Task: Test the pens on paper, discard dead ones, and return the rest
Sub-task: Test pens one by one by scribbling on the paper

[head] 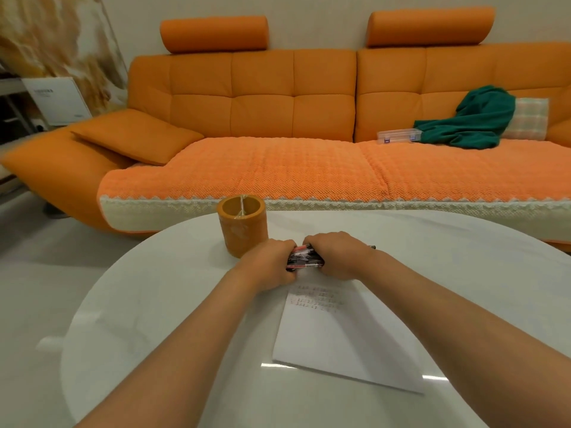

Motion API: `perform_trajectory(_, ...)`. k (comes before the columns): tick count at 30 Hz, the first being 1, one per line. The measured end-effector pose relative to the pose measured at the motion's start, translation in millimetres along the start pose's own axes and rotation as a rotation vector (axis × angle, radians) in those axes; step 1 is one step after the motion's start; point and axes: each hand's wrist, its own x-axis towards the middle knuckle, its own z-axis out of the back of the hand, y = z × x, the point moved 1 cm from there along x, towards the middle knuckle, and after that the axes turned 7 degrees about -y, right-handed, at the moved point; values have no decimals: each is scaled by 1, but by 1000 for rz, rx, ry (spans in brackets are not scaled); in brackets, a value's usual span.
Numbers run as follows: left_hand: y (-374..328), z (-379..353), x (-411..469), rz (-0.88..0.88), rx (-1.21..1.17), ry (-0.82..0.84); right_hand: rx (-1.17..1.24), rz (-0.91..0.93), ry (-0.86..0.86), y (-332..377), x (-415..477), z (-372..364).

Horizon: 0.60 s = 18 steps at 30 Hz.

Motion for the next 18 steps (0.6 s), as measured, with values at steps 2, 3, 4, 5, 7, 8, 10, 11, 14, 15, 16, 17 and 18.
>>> perform_trajectory(2, 13, 10, -19, 56, -25, -26, -2, 44, -26, 23, 6, 7)
perform_trajectory(3, 21, 15, -30, 91, -34, -36, 1, 66, -33, 37, 9, 9)
perform_trajectory(4, 30, 20, -43, 126, -34, -44, 8, 88, -39, 52, 13, 9)
perform_trajectory(5, 40, 25, -55, 160, -28, -52, 20, 109, -45, 67, 18, 8)
perform_trajectory(7, 59, 31, -82, 212, -11, -62, 58, 147, -50, 97, 26, 3)
perform_trajectory(8, 67, 32, -95, 229, -2, -61, 77, 170, -53, 111, 30, -1)
perform_trajectory(10, 80, 32, -117, 251, 29, -67, 113, 210, -60, 132, 36, -11)
perform_trajectory(11, 84, 32, -125, 256, 42, -81, 130, 218, -65, 140, 38, -16)
perform_trajectory(14, 93, 28, -137, 258, 37, -141, 251, 193, -96, 150, 39, -25)
perform_trajectory(15, 94, 26, -138, 258, 37, -152, 305, 165, -104, 150, 37, -26)
perform_trajectory(16, 95, 23, -139, 255, 52, -154, 330, 133, -107, 148, 35, -25)
perform_trajectory(17, 96, 20, -140, 251, 79, -149, 316, 104, -109, 145, 31, -24)
perform_trajectory(18, 95, 16, -141, 247, 109, -146, 284, 74, -109, 141, 27, -24)
